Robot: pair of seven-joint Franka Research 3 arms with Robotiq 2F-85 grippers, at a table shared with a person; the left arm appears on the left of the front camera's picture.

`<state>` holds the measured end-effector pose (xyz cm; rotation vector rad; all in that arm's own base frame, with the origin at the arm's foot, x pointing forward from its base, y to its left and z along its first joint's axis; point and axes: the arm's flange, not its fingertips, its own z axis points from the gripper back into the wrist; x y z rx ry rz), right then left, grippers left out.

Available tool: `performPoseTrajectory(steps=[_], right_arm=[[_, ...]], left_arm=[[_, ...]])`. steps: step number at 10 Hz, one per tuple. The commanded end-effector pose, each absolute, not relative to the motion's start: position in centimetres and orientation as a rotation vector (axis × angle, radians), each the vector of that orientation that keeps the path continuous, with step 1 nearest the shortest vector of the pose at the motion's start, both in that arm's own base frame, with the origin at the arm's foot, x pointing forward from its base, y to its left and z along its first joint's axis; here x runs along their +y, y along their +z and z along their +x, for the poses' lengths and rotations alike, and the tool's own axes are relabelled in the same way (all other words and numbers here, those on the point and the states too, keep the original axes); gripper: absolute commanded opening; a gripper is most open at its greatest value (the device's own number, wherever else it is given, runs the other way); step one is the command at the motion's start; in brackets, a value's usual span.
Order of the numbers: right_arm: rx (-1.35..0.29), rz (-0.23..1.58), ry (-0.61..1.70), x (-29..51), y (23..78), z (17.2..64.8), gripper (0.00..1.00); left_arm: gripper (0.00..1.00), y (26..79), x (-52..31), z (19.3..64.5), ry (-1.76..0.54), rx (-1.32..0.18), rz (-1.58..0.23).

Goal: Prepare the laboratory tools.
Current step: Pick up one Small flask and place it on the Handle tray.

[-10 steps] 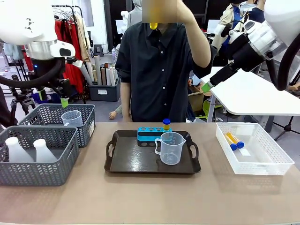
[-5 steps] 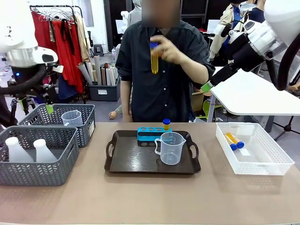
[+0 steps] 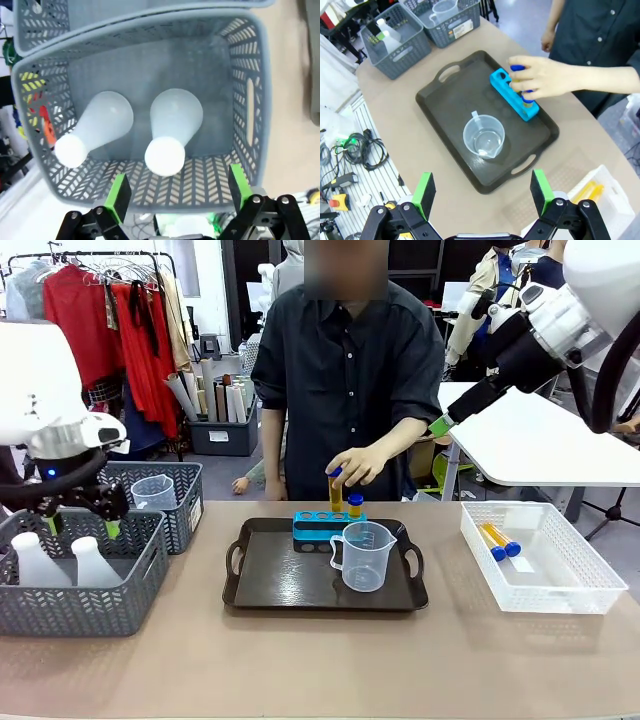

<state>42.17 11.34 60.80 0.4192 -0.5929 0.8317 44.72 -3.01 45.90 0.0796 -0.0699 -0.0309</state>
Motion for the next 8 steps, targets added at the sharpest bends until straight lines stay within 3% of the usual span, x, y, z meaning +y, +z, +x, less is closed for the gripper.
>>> performPoseTrajectory(steps=[1, 6, 8], right_arm=[[-0.589, 0.433, 0.821, 11.3, 60.9, 42.1, 1.00], [-0.589, 0.433, 0.821, 11.3, 60.9, 42.1, 1.00], [-0.589, 0.433, 0.821, 11.3, 60.9, 42.1, 1.00]], left_arm=[[1.00, 44.2, -2.9, 45.3, 0.040, -0.088, 0.097], [1.00, 41.1, -1.5, 46.6, 0.065, -0.043, 0.098], [0.63, 40.8, -1.2, 46.6, 0.076, -0.027, 0.086]])
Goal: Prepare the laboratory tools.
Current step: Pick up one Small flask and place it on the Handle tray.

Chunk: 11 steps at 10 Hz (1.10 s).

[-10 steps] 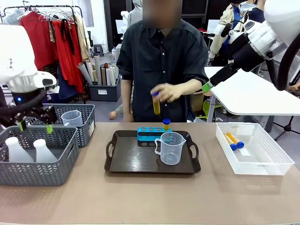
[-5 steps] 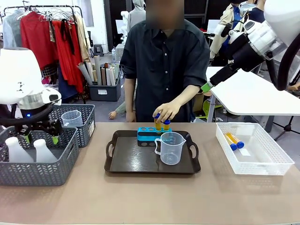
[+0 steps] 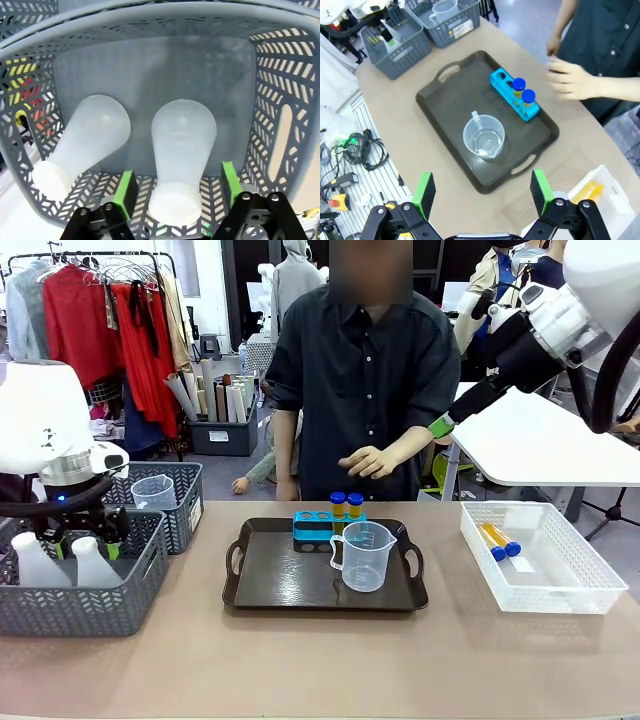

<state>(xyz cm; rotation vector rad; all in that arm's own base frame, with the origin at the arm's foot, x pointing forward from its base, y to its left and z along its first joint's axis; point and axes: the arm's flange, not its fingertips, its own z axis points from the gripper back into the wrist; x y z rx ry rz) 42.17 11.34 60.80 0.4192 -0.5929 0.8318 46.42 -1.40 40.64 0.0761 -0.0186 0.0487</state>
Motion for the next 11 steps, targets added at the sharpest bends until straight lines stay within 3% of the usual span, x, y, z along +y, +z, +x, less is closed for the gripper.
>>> performPoseTrajectory(steps=[1, 3, 4, 8, 11], right_arm=[[-0.589, 0.433, 0.821, 11.3, 60.9, 42.1, 1.00], [-0.589, 0.433, 0.821, 11.3, 60.9, 42.1, 1.00], [-0.589, 0.433, 0.821, 11.3, 60.9, 42.1, 1.00], [-0.589, 0.433, 0.821, 11.3, 60.9, 42.1, 1.00], [-0.589, 0.433, 0.821, 11.3, 60.9, 42.1, 1.00]], left_arm=[[0.44, 40.8, -1.1, 46.5, 0.082, -0.029, 0.086], [0.05, 40.9, -1.0, 46.5, 0.088, -0.030, 0.088], [0.00, 41.0, -1.0, 46.4, 0.090, -0.031, 0.087], [0.00, 42.2, -1.1, 46.0, 0.086, -0.040, 0.070], [0.00, 47.8, -0.6, 45.5, 0.058, -0.092, 0.081]])
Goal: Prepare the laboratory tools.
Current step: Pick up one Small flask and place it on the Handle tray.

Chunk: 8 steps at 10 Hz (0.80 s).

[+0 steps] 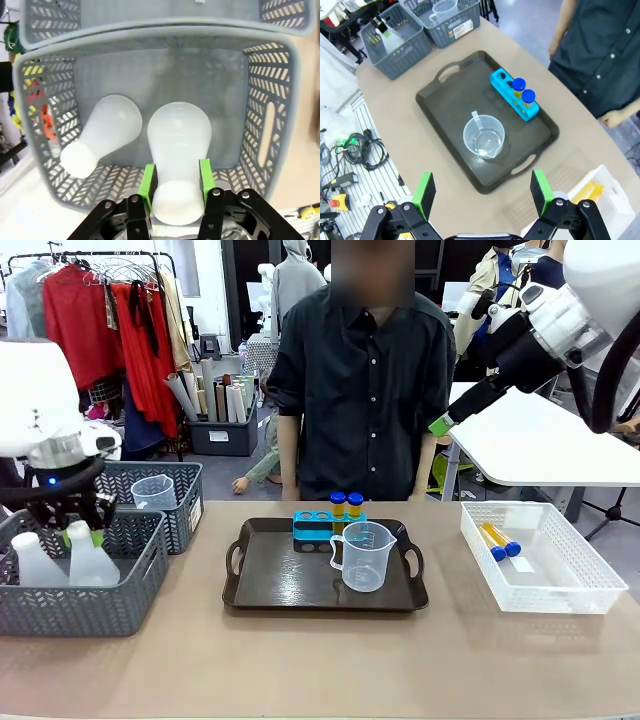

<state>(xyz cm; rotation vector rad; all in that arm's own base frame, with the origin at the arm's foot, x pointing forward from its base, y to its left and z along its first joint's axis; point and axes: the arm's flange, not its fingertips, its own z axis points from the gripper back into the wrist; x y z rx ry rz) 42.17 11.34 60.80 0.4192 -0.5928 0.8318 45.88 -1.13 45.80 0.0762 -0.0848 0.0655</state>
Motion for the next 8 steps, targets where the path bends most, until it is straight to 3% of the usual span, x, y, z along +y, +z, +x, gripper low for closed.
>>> performPoseTrajectory(steps=[1, 8], right_arm=[[-0.589, 0.433, 0.821, 11.3, 60.9, 42.1, 1.00], [-0.589, 0.433, 0.821, 11.3, 60.9, 42.1, 1.00]], left_arm=[[0.00, 49.9, -0.6, 45.4, 0.039, -0.104, 0.084], [0.00, 67.8, -6.3, 43.3, -0.180, -0.365, 0.100]])
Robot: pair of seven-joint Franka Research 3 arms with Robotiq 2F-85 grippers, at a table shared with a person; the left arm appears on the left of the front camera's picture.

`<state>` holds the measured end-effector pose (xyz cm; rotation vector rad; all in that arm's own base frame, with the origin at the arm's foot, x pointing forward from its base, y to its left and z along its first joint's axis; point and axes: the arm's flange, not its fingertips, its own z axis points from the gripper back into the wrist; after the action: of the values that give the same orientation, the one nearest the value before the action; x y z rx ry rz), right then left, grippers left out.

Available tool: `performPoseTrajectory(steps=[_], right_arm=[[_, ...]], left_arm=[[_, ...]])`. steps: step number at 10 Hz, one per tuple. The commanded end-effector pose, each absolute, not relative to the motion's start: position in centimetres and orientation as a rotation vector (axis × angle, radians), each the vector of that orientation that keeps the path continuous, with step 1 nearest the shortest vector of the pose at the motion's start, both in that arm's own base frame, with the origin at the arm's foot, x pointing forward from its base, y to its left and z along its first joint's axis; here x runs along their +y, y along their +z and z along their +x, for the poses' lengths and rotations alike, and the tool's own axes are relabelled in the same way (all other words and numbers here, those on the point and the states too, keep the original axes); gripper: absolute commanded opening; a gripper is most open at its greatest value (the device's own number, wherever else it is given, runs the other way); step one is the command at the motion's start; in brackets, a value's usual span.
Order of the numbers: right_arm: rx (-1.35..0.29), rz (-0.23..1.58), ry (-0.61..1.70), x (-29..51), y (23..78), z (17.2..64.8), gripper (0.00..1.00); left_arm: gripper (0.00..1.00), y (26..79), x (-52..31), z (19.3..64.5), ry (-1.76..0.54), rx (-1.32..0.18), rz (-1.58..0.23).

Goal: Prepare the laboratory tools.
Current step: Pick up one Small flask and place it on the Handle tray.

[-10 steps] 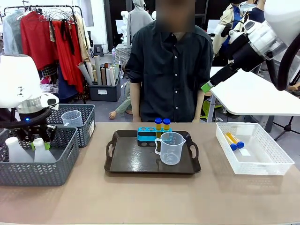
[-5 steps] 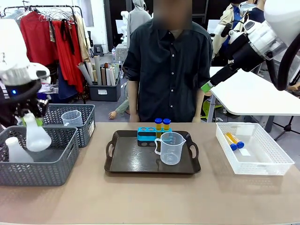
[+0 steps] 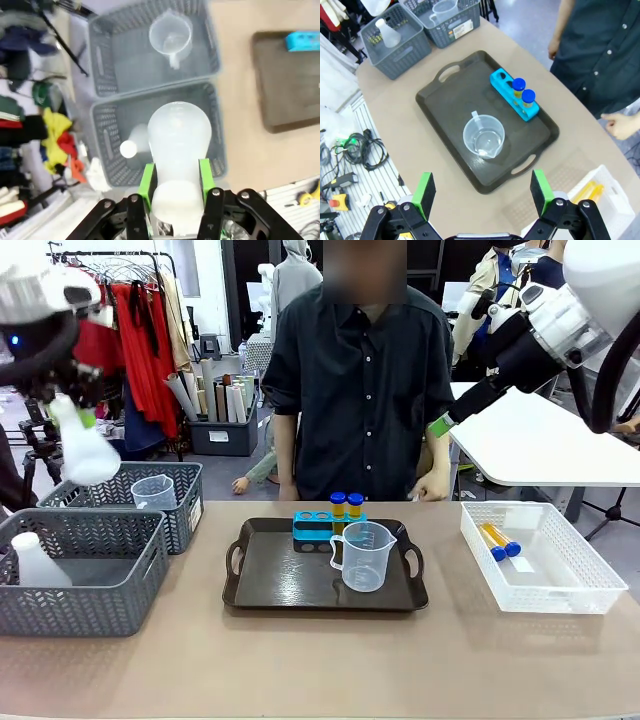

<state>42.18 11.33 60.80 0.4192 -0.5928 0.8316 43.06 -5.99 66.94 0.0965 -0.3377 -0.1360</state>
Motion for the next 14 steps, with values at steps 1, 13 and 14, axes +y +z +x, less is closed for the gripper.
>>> performPoseTrajectory(steps=[1, 13, 14], right_arm=[[-0.589, 0.433, 0.821, 11.3, 60.9, 42.1, 1.00], [-0.589, 0.433, 0.821, 11.3, 60.9, 42.1, 1.00], [-0.589, 0.433, 0.821, 11.3, 60.9, 42.1, 1.00]], left_arm=[[0.00, 69.5, -7.6, 42.9, -0.216, -0.403, 0.102], [0.00, 74.9, -12.5, 42.2, -0.294, -0.478, 0.142], [0.00, 76.2, -13.8, 42.5, -0.341, -0.500, 0.146]])
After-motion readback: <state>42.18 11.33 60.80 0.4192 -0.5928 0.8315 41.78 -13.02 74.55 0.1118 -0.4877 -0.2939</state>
